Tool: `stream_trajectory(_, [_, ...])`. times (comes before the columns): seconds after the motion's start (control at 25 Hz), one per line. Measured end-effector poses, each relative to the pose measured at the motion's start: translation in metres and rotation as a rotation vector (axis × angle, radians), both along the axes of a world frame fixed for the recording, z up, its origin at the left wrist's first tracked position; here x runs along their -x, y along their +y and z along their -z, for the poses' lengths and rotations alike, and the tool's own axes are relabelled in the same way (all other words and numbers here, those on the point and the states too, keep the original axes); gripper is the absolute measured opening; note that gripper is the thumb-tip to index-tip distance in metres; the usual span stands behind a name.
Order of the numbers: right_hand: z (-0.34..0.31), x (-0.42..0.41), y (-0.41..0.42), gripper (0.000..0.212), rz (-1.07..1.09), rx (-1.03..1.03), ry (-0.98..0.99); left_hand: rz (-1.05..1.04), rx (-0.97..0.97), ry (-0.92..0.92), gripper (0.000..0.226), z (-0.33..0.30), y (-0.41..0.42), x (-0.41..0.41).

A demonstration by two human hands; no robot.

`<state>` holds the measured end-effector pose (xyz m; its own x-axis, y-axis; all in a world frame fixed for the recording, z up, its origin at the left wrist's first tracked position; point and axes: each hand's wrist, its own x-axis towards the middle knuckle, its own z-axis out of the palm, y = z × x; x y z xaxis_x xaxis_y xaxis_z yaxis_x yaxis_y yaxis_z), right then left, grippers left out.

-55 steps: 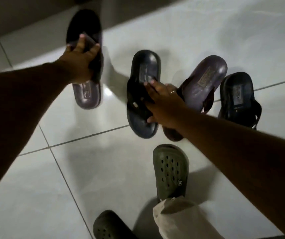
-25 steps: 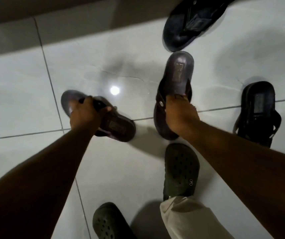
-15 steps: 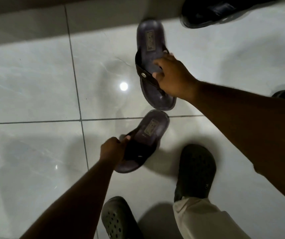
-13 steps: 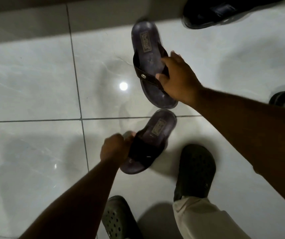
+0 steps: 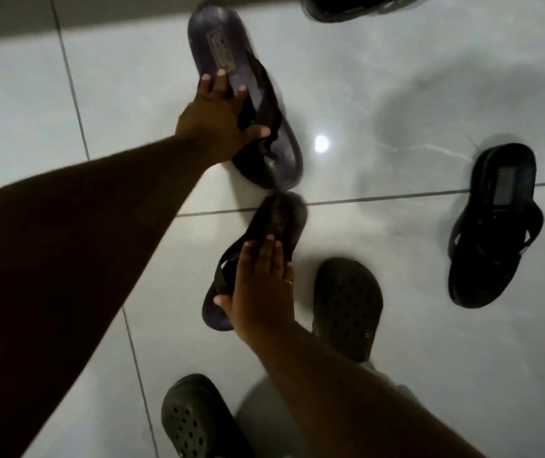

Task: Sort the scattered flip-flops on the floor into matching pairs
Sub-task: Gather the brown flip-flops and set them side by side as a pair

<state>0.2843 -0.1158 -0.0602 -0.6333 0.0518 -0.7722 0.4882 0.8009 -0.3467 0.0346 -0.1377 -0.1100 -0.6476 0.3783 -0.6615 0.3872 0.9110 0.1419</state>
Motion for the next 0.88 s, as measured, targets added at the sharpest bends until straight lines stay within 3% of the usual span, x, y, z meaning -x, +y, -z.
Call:
stream_trajectory(0.16, [0.019,0.006,0.033,0.104,-0.034,-0.125,-0.014,-0.001,0.139,-0.024,0.076,-0.006,-0.089,0.020])
stream_trajectory(0.24, [0.024,0.016,0.064,0.100,-0.066,-0.199,0.006,0.269,0.141,-0.081,0.052,-0.028,-0.138,0.024])
stream_trajectory(0.28, [0.025,0.025,0.076,0.098,-0.117,-0.214,0.014,0.447,0.164,-0.074,0.059,-0.029,-0.156,0.022])
stream_trajectory(0.32, [0.028,0.037,0.084,0.096,-0.180,-0.210,0.030,0.465,0.158,-0.072,0.062,-0.033,-0.171,0.013])
stream_trajectory(0.4, [0.032,0.073,0.088,0.094,-0.288,-0.174,0.068,0.243,0.212,-0.097,0.046,-0.034,-0.186,-0.012])
stream_trajectory(0.48, [0.038,0.112,0.078,0.095,-0.374,-0.163,0.097,-0.081,0.215,-0.043,0.070,-0.023,-0.196,-0.023])
stream_trajectory(0.64, [0.045,0.174,0.033,0.096,-0.492,-0.138,0.175,0.005,0.111,-0.028,0.084,-0.010,-0.219,-0.019])
stream_trajectory(0.88, [0.047,0.216,-0.032,0.099,-0.661,-0.191,0.233,0.133,0.186,-0.057,0.089,-0.008,-0.252,-0.001])
